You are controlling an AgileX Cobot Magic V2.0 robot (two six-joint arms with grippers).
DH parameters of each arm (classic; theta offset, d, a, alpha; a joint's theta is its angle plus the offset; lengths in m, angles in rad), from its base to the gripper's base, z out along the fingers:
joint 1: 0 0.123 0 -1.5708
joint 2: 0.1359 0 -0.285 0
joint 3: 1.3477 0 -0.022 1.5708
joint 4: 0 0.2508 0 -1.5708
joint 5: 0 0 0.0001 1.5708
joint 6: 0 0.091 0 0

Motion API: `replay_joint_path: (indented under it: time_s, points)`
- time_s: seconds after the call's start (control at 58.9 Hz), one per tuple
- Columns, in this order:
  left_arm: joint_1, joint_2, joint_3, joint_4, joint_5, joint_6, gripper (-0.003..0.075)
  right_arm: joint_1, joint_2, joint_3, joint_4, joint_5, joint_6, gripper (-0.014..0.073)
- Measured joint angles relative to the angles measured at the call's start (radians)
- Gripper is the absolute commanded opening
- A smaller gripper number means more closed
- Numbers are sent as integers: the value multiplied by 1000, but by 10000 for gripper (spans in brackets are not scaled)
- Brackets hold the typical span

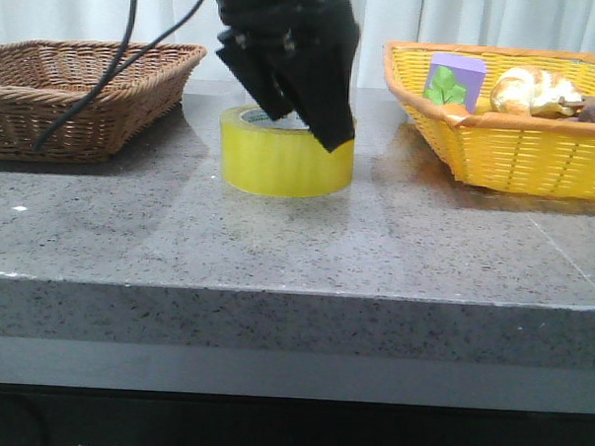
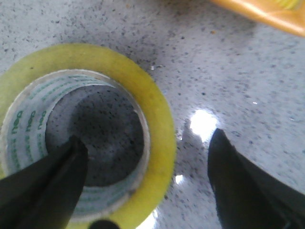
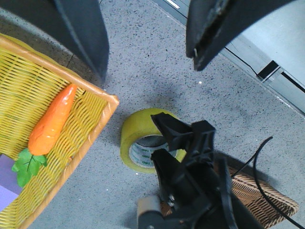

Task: Transfer tape with both arms
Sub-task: 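Lower the left gripper into the tape roll's hole and grip its rim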

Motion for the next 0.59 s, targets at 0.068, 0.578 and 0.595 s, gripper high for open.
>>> replay_joint_path:
  time_s: [0.068,0.578,0.595]
  points:
    - [2,15,0,0,-24,0,514,0,0,0,0,0,0,402]
    - [3,76,-2,0,-30,6,286,0,0,0,0,2,0,402]
    - [3,76,-2,0,-28,6,253,0,0,0,0,2,0,402]
